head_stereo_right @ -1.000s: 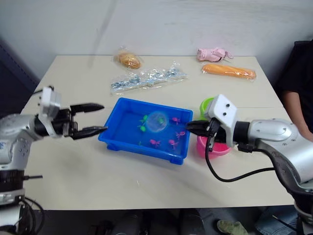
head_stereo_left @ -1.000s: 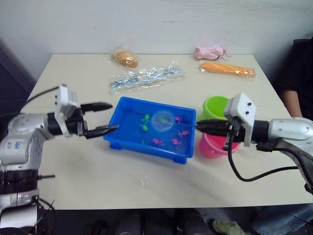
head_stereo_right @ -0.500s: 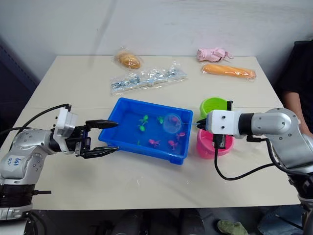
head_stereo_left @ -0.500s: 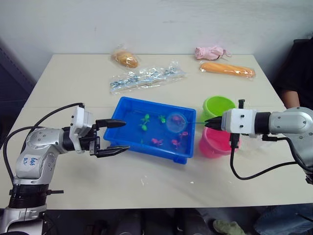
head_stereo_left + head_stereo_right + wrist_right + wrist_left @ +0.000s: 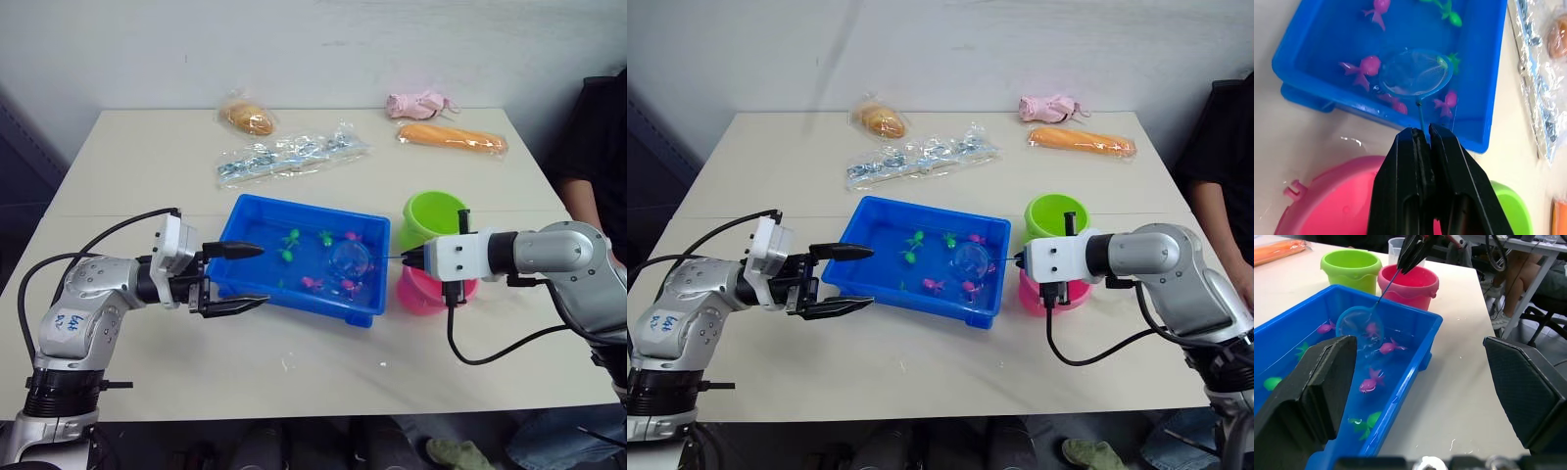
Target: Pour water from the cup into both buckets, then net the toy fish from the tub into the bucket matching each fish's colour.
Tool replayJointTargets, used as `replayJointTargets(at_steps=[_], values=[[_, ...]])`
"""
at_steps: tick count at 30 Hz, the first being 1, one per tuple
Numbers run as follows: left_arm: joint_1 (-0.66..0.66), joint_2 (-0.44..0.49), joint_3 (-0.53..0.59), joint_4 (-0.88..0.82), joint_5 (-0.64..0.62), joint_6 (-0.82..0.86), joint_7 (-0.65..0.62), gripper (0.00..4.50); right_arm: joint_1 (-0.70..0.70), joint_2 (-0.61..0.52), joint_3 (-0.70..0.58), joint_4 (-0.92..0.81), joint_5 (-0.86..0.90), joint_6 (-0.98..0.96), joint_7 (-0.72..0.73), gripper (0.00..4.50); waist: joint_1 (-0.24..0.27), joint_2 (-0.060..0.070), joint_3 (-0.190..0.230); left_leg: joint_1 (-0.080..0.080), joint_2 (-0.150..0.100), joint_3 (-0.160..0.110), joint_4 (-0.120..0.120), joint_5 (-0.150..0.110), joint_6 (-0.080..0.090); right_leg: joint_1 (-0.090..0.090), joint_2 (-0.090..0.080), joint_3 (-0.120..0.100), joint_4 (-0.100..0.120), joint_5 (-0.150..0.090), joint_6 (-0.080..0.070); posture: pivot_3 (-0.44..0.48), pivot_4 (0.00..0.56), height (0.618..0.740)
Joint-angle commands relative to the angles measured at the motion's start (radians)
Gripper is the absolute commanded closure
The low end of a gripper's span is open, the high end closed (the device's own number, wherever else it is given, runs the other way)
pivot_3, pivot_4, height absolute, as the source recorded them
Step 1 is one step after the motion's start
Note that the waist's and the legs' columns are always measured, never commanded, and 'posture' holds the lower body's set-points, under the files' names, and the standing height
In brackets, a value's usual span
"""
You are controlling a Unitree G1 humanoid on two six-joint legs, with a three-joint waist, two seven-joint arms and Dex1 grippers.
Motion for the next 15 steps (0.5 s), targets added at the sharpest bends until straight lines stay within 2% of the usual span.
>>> replayJointTargets(at_steps=[1, 7, 10, 15], values=[[0.003, -0.001, 0.006, -0.037, -0.019, -0.003, 0.011, 0.05, -0.022, -0.007, 0.005, -0.006, -0.014, -0.023, 0.037, 4.5, 0.0, 0.0, 0.0, 0.0, 0.0, 0.0, 0.0, 0.0, 0.0, 0.0, 0.0, 0.0, 0.0, 0.0, 0.0, 0.0, 0.15, 0.74], [0.014, -0.005, 0.006, -0.04, -0.018, -0.009, 0.022, 0.05, -0.023, -0.011, 0.034, -0.037, 0.013, 0.022, 0.13, 4.5, 0.002, 0.0, 0.0, 0.001, 0.0, 0.0, 0.0, 0.0, 0.0, 0.0, 0.0, 0.0, 0.0, 0.0, 0.0, 0.0, 0.15, 0.74], [0.023, -0.009, 0.01, -0.045, -0.017, -0.013, 0.03, 0.05, -0.026, -0.002, 0.027, -0.063, 0.068, 0.123, 0.163, 4.5, 0.003, 0.0, 0.0, 0.001, 0.0, 0.0, 0.0, 0.0, 0.0, 0.001, -0.001, 0.0, 0.0, 0.0, 0.0, 0.0, 0.15, 0.74], [0.035, -0.01, 0.014, -0.053, -0.016, -0.014, 0.04, 0.05, -0.038, 0.035, -0.021, -0.114, 0.193, 0.412, 0.139, 4.5, 0.002, 0.0, 0.0, 0.001, 0.0, -0.001, 0.001, 0.0, 0.0, 0.001, -0.001, 0.0, 0.001, 0.0, 0.0, 0.0, 0.15, 0.74]])
